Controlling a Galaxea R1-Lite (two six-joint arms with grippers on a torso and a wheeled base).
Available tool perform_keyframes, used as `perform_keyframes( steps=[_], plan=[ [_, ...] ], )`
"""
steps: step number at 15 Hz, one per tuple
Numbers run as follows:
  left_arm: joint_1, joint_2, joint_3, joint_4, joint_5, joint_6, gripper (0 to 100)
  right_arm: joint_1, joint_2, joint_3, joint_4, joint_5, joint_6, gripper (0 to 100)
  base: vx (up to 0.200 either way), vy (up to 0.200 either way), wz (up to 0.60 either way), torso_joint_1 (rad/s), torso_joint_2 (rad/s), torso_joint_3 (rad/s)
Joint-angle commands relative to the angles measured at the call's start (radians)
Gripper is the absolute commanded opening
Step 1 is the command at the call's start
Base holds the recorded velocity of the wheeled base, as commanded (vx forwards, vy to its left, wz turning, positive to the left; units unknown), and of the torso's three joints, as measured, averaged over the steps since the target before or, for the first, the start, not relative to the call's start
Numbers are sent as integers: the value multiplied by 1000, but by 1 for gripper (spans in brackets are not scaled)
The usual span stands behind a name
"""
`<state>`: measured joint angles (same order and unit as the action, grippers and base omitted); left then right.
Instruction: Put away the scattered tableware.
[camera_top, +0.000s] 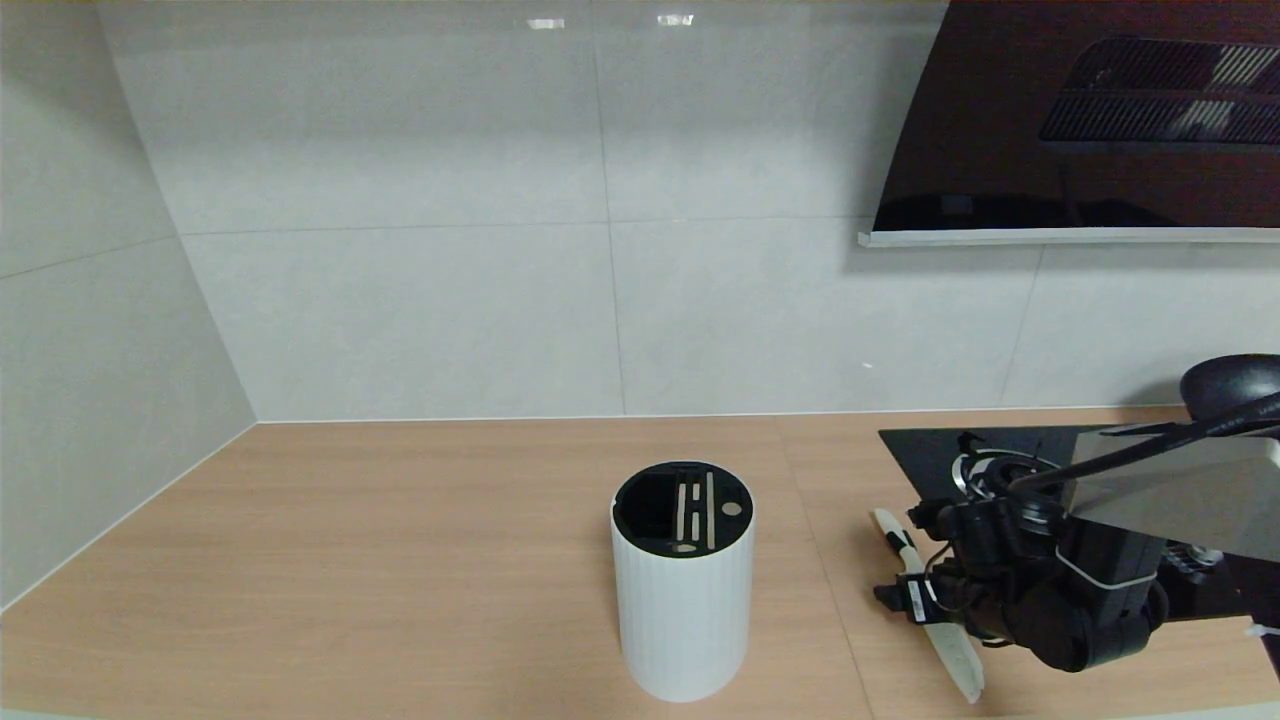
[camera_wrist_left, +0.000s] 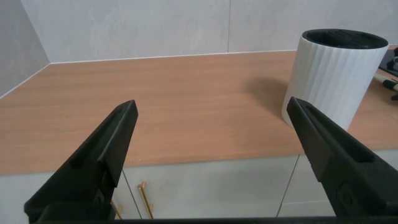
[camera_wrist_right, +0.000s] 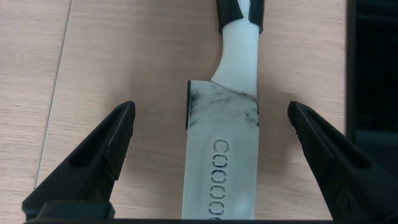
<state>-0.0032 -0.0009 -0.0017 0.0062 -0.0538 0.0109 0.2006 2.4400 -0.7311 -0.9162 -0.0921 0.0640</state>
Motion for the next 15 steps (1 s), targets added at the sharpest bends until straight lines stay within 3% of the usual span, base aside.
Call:
perform_keyframes(
  steps=[1, 2, 15],
  plan=[
    [0, 1, 0, 0, 0, 0, 100, 0, -3, -8, 5, -1, 0, 100, 0, 0, 0, 0, 0, 0],
    [0, 1, 0, 0, 0, 0, 100, 0, -1, -10, 5, -6, 0, 0, 0, 0, 0, 0, 0, 0],
    [0, 1, 0, 0, 0, 0, 100, 6, -79, 18, -1, -6, 30, 0, 0, 0, 0, 0, 0, 0]
  ],
)
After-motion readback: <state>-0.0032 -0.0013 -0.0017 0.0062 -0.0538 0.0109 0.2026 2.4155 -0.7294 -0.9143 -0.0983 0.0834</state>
